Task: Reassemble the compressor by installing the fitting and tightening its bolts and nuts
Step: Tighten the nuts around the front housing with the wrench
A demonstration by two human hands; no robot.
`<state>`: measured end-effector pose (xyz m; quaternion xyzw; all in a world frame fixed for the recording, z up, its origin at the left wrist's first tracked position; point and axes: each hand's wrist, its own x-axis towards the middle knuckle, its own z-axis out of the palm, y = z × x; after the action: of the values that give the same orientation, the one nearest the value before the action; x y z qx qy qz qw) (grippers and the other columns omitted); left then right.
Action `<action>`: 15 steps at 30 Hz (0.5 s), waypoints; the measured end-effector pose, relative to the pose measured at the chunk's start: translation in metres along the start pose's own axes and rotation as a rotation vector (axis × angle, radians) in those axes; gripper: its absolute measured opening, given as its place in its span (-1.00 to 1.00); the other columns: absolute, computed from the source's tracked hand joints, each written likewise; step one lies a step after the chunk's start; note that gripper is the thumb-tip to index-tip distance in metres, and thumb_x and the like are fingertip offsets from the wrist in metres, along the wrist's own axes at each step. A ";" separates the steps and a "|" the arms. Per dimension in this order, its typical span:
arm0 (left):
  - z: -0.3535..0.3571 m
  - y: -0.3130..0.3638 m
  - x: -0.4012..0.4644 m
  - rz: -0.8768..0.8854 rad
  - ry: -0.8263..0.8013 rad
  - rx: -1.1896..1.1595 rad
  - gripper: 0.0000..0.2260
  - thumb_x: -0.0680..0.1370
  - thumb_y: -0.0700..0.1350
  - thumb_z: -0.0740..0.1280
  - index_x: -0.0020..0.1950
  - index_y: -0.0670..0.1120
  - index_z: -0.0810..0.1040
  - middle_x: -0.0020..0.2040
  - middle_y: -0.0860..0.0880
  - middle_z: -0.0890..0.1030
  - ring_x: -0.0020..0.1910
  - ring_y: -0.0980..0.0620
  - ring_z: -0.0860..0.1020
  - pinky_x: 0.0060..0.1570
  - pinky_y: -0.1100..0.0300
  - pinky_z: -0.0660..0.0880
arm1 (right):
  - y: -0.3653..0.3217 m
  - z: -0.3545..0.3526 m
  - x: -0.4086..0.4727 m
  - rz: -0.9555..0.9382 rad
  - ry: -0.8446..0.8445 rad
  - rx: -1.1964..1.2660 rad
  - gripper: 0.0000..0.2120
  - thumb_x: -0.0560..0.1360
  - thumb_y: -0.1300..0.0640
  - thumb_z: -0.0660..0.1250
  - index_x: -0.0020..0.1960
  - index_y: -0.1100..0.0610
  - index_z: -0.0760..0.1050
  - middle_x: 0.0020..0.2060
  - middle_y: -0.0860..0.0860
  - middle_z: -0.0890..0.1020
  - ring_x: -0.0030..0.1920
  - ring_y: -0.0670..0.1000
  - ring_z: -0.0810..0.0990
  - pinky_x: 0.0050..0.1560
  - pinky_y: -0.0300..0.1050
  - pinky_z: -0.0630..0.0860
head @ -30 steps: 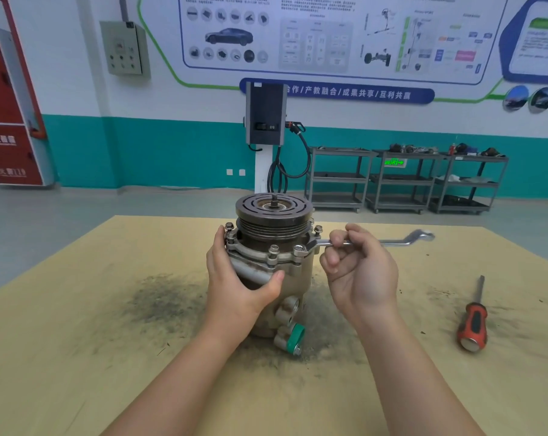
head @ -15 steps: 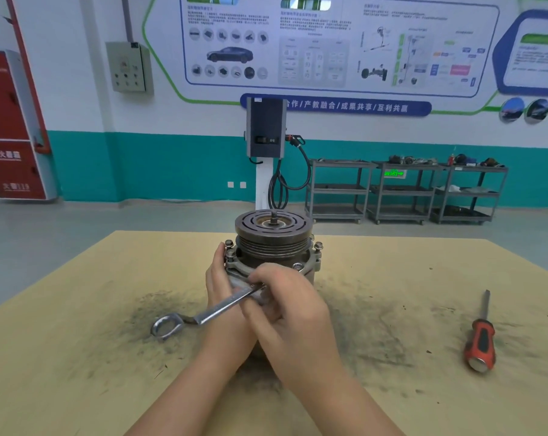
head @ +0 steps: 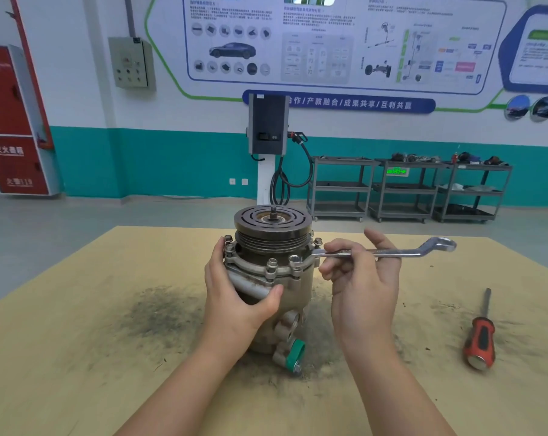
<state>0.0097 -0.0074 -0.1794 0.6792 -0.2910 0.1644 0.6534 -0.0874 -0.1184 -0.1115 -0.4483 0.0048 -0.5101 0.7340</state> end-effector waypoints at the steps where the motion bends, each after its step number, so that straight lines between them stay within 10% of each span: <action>1: 0.000 0.001 0.000 -0.004 -0.001 0.006 -0.10 0.20 0.25 0.44 0.44 0.27 0.05 0.23 0.47 0.22 0.26 0.58 0.22 0.06 0.72 0.18 | -0.001 -0.001 0.003 0.057 0.014 0.032 -0.71 0.58 0.42 0.04 0.09 0.06 0.30 -0.38 0.06 0.63 -0.48 -0.03 0.49 -0.42 -0.25 0.44; 8: 0.000 0.001 0.001 -0.010 -0.018 0.000 -0.04 0.21 0.25 0.44 0.52 0.15 0.08 0.28 0.38 0.24 0.26 0.56 0.23 0.05 0.72 0.19 | -0.002 -0.008 0.017 0.236 -0.001 0.152 -0.80 0.57 0.42 0.00 0.03 0.17 0.27 -0.45 0.06 0.57 -0.53 -0.02 0.43 -0.49 -0.24 0.40; 15: 0.000 0.004 0.001 -0.011 -0.019 -0.018 -0.08 0.19 0.27 0.42 0.44 0.24 0.03 0.23 0.46 0.19 0.23 0.61 0.20 0.03 0.73 0.18 | 0.010 -0.008 0.001 -0.267 -0.153 -0.180 -0.92 0.68 0.21 0.01 0.08 0.11 0.27 -0.28 0.07 0.64 -0.38 0.03 0.61 -0.30 -0.20 0.54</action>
<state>0.0076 -0.0073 -0.1756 0.6763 -0.2949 0.1517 0.6578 -0.0830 -0.1237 -0.1227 -0.5464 -0.0650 -0.5648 0.6150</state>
